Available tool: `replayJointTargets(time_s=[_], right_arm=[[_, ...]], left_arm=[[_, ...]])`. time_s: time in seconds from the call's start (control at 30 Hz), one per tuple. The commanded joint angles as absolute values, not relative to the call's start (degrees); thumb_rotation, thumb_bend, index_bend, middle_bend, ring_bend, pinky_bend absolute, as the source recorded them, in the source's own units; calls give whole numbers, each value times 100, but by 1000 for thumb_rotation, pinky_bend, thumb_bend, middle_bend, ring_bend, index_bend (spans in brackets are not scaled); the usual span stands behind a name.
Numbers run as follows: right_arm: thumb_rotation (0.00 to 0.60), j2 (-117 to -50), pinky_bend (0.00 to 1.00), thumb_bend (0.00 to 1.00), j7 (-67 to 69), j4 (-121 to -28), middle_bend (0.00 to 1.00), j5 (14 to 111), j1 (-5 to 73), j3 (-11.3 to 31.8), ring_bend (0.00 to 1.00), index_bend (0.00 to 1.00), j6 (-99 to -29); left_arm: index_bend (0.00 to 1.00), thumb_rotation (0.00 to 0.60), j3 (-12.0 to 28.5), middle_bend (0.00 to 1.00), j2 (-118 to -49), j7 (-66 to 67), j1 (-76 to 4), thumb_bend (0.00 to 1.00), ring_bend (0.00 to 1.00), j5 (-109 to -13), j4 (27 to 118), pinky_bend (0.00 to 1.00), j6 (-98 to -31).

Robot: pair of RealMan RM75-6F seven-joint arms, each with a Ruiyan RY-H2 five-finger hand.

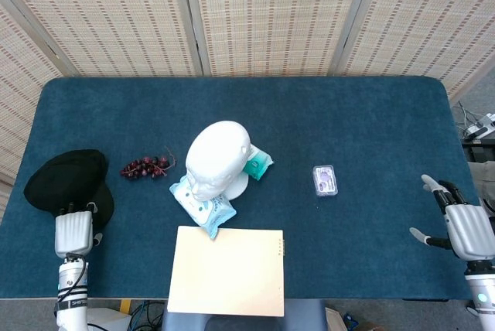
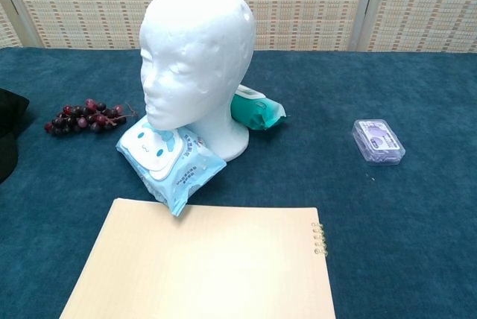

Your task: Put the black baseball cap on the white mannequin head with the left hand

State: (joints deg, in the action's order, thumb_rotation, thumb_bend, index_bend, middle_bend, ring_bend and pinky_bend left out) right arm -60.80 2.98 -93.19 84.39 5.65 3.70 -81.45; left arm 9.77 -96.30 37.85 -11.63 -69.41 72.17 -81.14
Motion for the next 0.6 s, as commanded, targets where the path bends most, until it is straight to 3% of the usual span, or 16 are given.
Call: replayJointTargets(time_s=[0.03,0.6], right_arm=[[600,-6078,499,31,300,-9318,265,8439,567,369,145,81,-8140],[600,-6078,499,30,298,-9320,265,8436,572,369,145,81,-8133]], left_arm=[[407,600,990,522,-9686,3743,-1199,23,225,-6891,7094,327,-8081],[411,600,1031,530,-9879,3507,-1271,23,232,-6867,6525,337,-8176]])
